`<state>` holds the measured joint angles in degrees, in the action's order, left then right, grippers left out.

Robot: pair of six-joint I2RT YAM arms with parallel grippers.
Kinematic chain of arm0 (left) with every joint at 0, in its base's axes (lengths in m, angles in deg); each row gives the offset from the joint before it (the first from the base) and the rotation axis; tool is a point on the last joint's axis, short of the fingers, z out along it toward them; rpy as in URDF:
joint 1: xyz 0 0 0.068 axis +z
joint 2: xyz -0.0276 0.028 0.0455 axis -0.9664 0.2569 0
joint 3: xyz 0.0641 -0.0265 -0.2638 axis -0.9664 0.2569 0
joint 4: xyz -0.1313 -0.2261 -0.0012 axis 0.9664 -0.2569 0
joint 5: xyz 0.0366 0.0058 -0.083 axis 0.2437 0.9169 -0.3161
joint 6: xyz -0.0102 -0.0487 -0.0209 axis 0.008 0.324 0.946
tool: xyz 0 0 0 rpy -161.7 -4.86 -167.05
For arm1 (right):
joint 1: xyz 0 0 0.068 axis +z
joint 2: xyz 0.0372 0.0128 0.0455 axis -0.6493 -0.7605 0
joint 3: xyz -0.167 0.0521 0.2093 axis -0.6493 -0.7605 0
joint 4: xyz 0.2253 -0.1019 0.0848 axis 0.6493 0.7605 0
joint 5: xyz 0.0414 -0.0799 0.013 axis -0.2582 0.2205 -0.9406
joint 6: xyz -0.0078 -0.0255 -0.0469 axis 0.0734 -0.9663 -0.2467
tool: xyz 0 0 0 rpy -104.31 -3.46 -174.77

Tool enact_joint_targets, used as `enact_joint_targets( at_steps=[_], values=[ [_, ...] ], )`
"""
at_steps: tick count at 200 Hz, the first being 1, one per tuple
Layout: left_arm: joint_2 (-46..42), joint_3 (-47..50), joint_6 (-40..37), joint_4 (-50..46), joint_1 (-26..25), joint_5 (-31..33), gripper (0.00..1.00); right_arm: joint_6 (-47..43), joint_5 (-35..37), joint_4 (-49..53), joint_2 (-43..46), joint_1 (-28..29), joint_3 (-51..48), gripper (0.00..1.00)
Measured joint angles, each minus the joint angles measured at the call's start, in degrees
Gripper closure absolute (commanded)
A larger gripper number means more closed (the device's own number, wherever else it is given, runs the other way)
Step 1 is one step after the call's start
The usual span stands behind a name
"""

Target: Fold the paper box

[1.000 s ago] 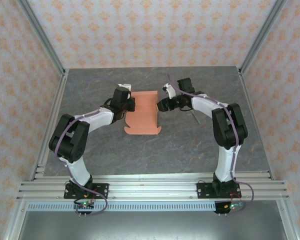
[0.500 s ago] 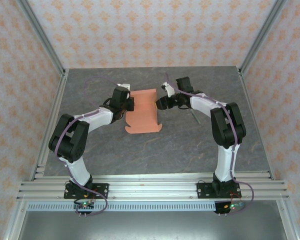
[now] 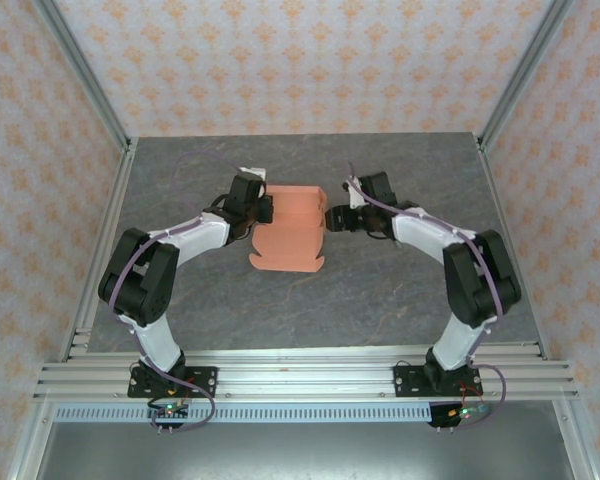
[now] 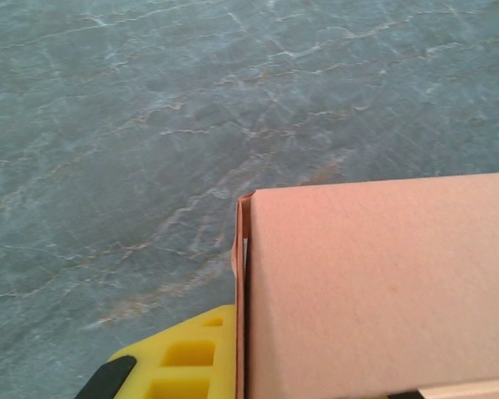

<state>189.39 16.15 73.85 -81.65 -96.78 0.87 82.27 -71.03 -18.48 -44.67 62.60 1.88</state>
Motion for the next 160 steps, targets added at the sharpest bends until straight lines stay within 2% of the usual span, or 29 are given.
enact_joint_targets(
  at_steps=[46,95,127,160],
  values=[
    [0.0,-1.4,0.4,-1.7,-0.3,-0.6,1.00,11.1,0.3,-7.5,2.2,3.5,-8.0,0.29],
    [0.0,-1.4,0.5,-3.0,-0.3,-0.6,1.00,22.1,0.8,-15.1,3.6,4.9,-13.9,0.36],
    [0.0,-1.7,0.8,-3.2,-0.3,-0.8,1.00,25.7,6.1,-12.6,11.6,5.0,-17.7,0.36],
    [0.0,-2.1,0.9,-3.2,-0.3,-0.8,1.00,28.2,7.4,-13.6,18.0,7.0,-19.6,0.33]
  ],
)
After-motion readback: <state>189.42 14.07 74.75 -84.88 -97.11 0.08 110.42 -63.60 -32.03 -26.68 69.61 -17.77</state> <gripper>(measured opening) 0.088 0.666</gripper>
